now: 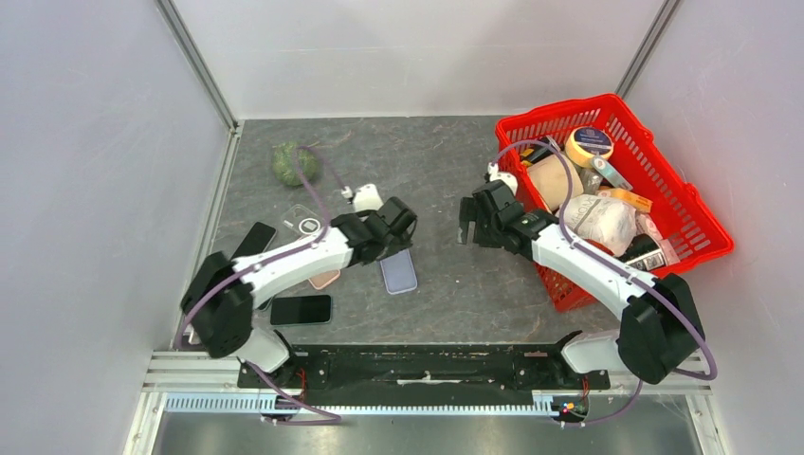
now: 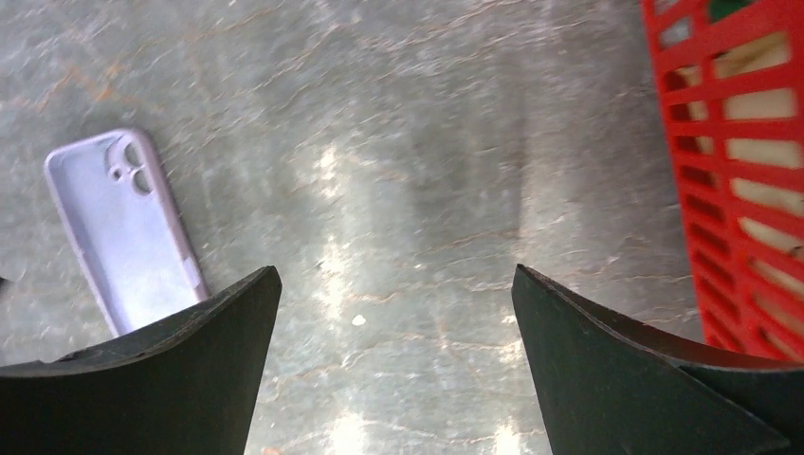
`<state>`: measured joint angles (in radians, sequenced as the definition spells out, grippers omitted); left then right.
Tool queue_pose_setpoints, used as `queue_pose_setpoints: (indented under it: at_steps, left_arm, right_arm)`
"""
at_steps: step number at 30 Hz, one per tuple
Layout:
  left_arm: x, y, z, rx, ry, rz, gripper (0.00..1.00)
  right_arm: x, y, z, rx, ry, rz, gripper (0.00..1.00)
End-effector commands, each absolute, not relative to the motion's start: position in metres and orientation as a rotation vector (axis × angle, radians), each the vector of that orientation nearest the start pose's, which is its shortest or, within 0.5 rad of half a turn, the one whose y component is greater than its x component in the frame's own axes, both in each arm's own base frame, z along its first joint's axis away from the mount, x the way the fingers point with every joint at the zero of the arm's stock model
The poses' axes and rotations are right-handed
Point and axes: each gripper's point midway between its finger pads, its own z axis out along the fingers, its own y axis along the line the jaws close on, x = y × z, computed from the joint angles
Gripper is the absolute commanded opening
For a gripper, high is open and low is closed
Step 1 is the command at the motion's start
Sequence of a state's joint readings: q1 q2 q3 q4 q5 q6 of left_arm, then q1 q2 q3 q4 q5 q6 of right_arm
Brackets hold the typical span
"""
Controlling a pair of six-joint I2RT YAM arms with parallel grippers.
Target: Put the phone into the phone case
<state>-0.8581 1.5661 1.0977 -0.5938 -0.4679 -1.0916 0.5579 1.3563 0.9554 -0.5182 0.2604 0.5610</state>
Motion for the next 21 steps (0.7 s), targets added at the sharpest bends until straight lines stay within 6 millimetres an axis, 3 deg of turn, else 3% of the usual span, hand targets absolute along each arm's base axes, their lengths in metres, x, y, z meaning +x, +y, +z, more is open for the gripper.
queue_pose_setpoints:
  at_steps: [1, 4, 7, 11, 15, 21]
  left_arm:
    - [0.258, -0.159, 0.11, -0.771, 2.326, 0.033, 0.76]
    - [0.254, -0.107, 0.107, -0.938, 2.318, 0.122, 0.76]
    - [0.246, -0.067, 0.097, -1.106, 2.293, 0.161, 0.76]
    - [0.215, -0.037, 0.084, -1.355, 2.224, 0.247, 0.79]
    - [0.185, -0.021, 0.074, -1.551, 2.17, 0.341, 0.81]
    - [0.159, -0.023, 0.059, -1.742, 2.146, 0.394, 0.89]
  right_arm:
    - [0.297, 0.19, 0.136, 0.052, 2.403, 0.243, 0.99]
    - [0.295, 0.208, 0.139, 0.006, 2.398, 0.292, 0.99]
    - [0.292, 0.221, 0.139, -0.035, 2.402, 0.349, 0.99]
    - [0.288, 0.227, 0.137, -0.066, 2.412, 0.377, 0.99]
    - [0.285, 0.228, 0.135, -0.078, 2.416, 0.395, 0.99]
    - [0.282, 0.232, 0.133, -0.089, 2.421, 0.425, 0.99]
